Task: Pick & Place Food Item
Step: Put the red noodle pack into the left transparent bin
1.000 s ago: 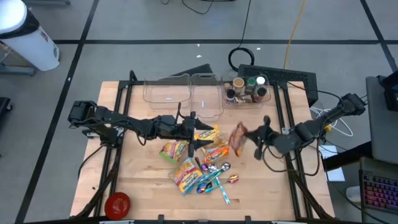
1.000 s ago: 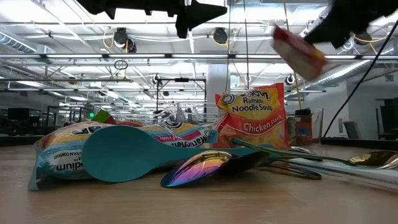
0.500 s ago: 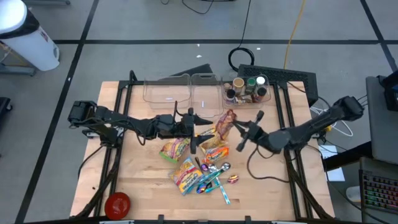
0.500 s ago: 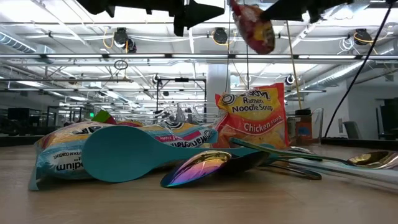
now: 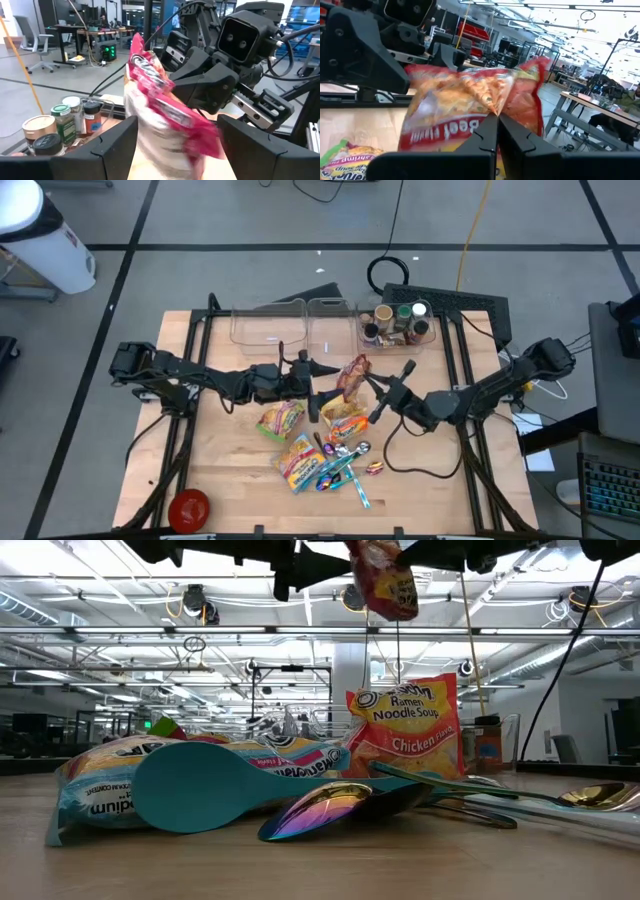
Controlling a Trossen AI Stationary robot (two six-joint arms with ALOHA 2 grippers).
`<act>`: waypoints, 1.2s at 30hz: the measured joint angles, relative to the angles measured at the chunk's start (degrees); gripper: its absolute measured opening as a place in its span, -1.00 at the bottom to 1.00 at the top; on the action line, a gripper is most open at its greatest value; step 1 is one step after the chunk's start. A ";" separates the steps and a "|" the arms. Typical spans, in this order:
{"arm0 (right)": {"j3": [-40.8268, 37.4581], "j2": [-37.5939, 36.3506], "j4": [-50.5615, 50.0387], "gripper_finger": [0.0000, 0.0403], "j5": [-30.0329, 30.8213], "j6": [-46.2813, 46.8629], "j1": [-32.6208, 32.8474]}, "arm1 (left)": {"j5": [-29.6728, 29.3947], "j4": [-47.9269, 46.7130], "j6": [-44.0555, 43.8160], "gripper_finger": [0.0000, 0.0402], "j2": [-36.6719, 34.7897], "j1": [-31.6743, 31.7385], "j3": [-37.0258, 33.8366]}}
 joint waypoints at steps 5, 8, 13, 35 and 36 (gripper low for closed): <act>0.00 0.00 -0.05 -1.00 0.13 0.00 0.11 | 0.00 0.00 0.28 0.17 0.00 0.00 0.00; 0.00 -0.02 -0.22 -1.00 0.17 0.00 0.11 | 0.29 -0.01 0.69 -0.07 0.00 0.00 0.00; 0.00 -0.02 -0.21 -1.00 0.17 0.00 0.11 | 0.46 -0.04 0.92 -0.53 0.00 0.00 0.00; 0.02 -7.09 -1.90 -0.17 19.80 -5.73 13.30 | -0.64 -13.77 3.50 -0.97 -10.78 2.45 0.04; 0.02 -7.39 -1.82 -0.14 20.03 -5.74 13.86 | -0.70 -14.86 3.61 -0.97 -11.79 3.06 0.04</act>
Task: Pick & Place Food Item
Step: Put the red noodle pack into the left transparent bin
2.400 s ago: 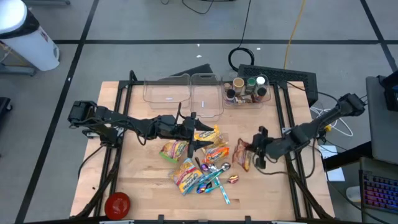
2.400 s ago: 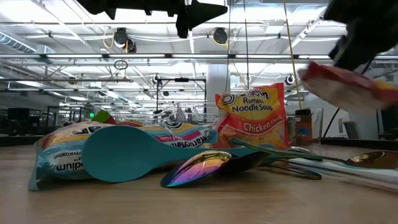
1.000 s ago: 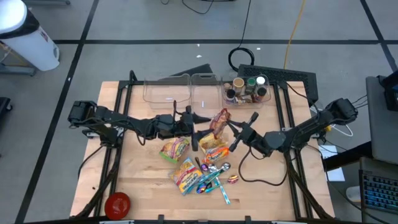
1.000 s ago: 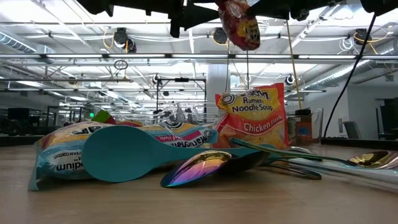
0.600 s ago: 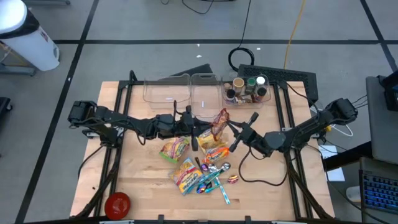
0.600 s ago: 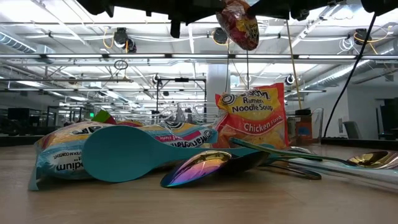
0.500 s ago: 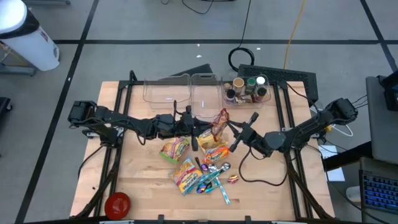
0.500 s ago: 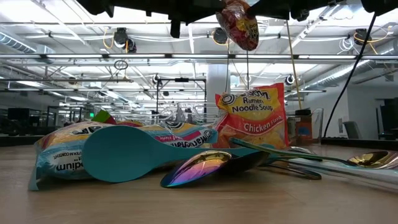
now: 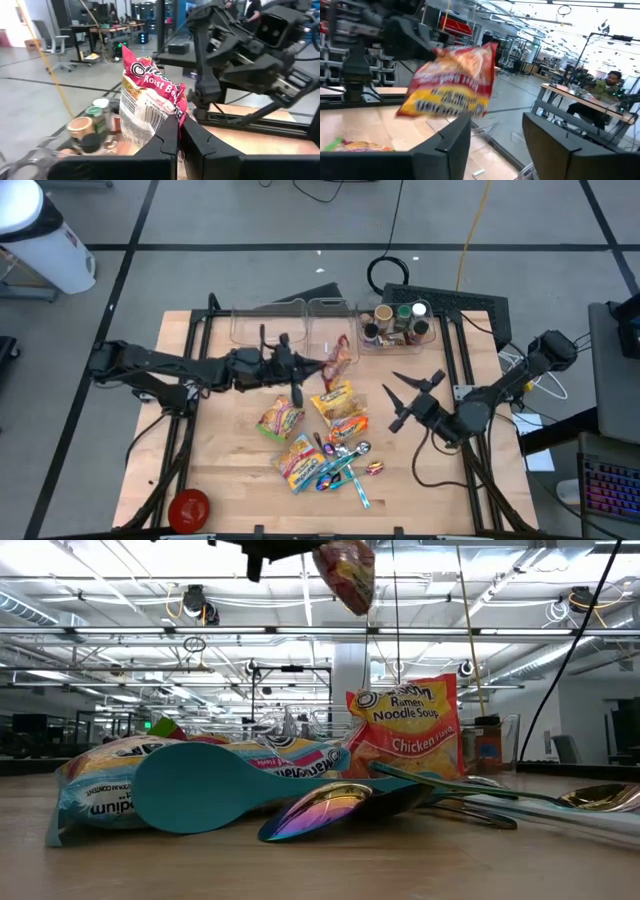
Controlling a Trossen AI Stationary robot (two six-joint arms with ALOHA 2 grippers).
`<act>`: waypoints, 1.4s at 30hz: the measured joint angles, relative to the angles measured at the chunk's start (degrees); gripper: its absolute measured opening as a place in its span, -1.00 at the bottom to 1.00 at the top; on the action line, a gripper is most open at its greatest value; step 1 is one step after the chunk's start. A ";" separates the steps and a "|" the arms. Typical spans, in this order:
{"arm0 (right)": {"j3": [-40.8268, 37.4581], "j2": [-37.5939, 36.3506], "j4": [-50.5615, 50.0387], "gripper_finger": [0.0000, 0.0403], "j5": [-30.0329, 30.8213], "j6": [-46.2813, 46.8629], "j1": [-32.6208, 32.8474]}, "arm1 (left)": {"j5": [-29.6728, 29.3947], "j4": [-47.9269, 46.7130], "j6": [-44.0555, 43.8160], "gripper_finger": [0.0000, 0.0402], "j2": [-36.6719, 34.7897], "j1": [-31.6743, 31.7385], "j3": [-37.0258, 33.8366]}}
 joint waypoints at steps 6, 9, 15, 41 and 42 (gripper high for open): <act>0.00 -0.39 -0.39 -0.05 1.87 -0.01 1.05 | -0.35 -6.26 -0.70 -0.97 -3.74 6.67 -0.81; -0.12 -0.38 -0.56 -0.05 2.76 -0.25 1.05 | 0.57 -5.48 -2.83 -0.98 -5.78 11.88 -3.69; -0.48 -0.39 -0.55 -0.10 2.51 -0.43 0.80 | 1.98 -1.61 -8.10 -0.98 -9.85 23.66 -13.39; -0.48 -0.37 -0.62 -0.14 2.36 0.86 -0.35 | -0.81 6.40 -18.38 -0.98 -13.08 43.31 -39.34; -0.48 -0.37 -0.61 -0.15 2.36 0.86 -0.35 | -0.83 5.52 -18.46 -0.98 -13.08 43.58 -39.34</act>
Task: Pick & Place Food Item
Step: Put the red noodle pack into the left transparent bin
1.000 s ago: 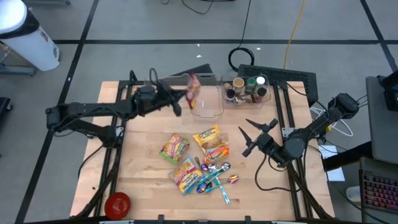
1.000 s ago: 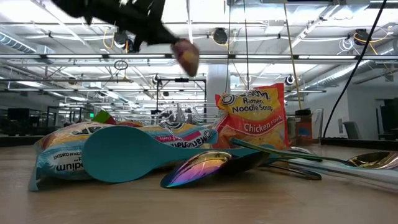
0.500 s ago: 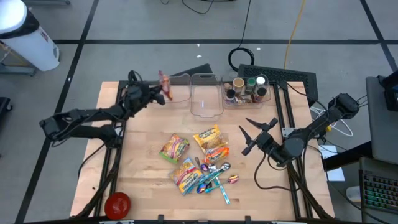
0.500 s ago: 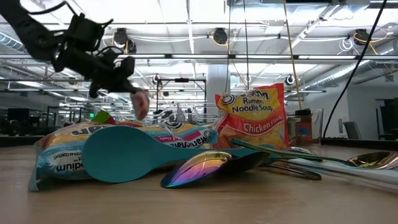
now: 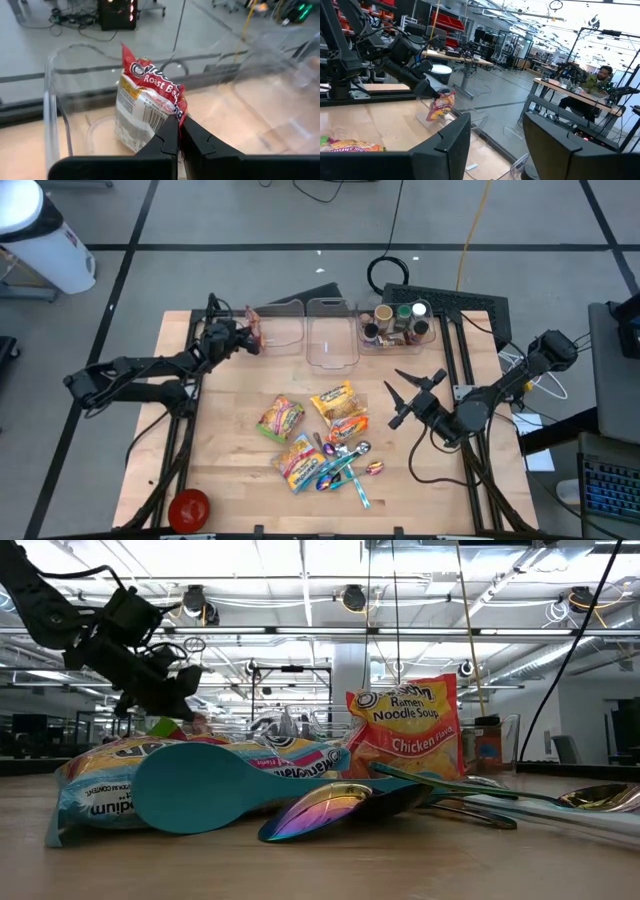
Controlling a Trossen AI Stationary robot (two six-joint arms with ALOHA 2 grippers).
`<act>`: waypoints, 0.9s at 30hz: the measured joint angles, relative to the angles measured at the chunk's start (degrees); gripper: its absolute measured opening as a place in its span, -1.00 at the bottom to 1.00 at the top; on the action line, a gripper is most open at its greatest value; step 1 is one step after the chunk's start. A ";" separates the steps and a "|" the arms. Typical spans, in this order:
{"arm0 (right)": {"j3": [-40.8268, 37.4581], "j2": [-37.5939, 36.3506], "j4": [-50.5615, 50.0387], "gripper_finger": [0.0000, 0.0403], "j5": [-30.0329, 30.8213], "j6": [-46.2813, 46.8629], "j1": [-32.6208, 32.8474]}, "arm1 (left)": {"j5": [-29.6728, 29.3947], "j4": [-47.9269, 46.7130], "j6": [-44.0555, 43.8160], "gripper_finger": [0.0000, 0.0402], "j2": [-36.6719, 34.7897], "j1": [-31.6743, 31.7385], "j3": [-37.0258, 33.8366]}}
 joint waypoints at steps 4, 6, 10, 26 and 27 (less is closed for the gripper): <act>0.00 0.02 -0.04 -0.15 0.01 0.00 0.00 | -0.61 -1.30 0.03 -0.97 -0.01 0.36 0.03; 0.00 0.02 -0.04 -0.14 0.02 0.00 0.00 | -0.59 -1.49 0.32 -0.98 -0.01 0.36 0.04; 0.00 0.02 -0.04 -0.14 0.02 0.00 0.00 | -0.57 -1.59 0.33 -0.88 -0.01 0.36 0.04; 0.00 0.02 0.00 -0.15 0.04 -1.29 0.00 | 4.06 -0.67 1.44 -0.12 -5.71 0.29 0.72; -0.01 0.02 0.00 -0.15 0.04 -1.29 0.00 | 4.15 -0.76 1.22 -0.11 -6.92 0.13 0.72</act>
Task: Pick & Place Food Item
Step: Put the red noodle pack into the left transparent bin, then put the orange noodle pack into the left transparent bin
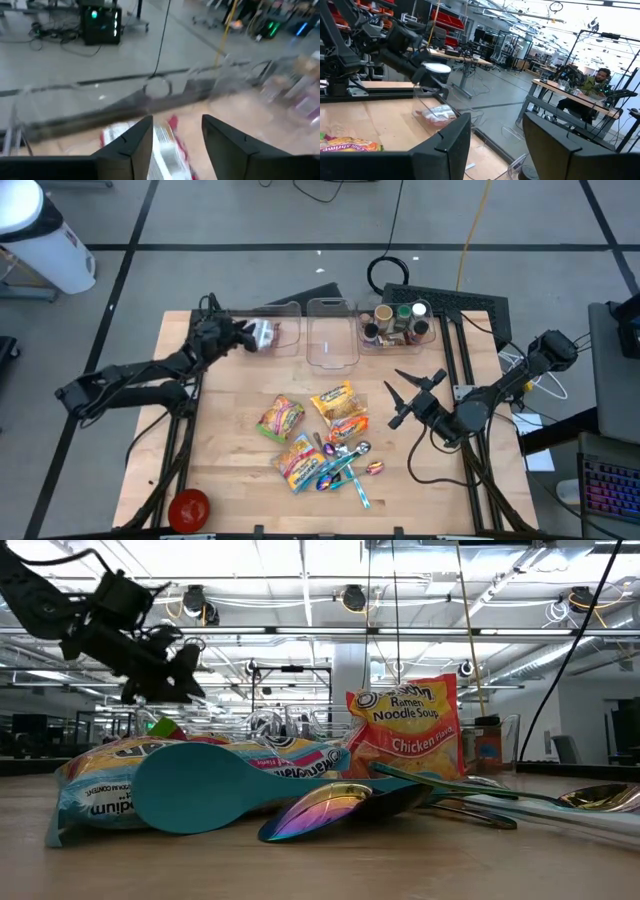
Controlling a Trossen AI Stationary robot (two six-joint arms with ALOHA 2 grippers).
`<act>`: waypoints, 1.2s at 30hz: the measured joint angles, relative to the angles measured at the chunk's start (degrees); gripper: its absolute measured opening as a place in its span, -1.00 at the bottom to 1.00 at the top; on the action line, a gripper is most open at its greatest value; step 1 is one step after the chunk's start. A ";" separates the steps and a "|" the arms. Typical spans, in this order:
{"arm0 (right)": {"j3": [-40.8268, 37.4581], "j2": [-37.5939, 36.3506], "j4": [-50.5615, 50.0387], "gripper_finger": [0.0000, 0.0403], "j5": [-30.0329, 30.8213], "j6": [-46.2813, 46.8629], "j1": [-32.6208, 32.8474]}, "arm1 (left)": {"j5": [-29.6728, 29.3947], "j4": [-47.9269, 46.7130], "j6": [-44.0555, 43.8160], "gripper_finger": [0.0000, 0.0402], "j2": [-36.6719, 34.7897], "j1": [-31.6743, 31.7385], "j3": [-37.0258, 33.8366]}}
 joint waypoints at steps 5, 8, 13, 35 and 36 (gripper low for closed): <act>0.01 0.00 0.00 -0.15 0.00 0.00 0.00 | 4.26 0.28 -1.60 -0.08 -6.43 -1.40 0.00; 0.01 0.00 -0.49 -0.15 0.01 0.34 0.01 | 9.20 0.29 -3.78 -0.07 -10.16 -3.04 0.00; 0.01 0.00 -9.73 -0.15 -0.64 7.06 0.94 | 19.60 1.63 -5.18 -0.07 -14.30 -6.87 0.00; -0.01 1.13 -48.93 -0.05 -58.63 42.27 -14.66 | 18.34 6.26 -4.81 -0.07 -14.52 -21.08 0.00; -0.01 1.55 -48.79 -0.05 -58.65 42.25 -14.75 | 18.34 6.32 -4.70 -0.07 -14.52 -21.17 0.00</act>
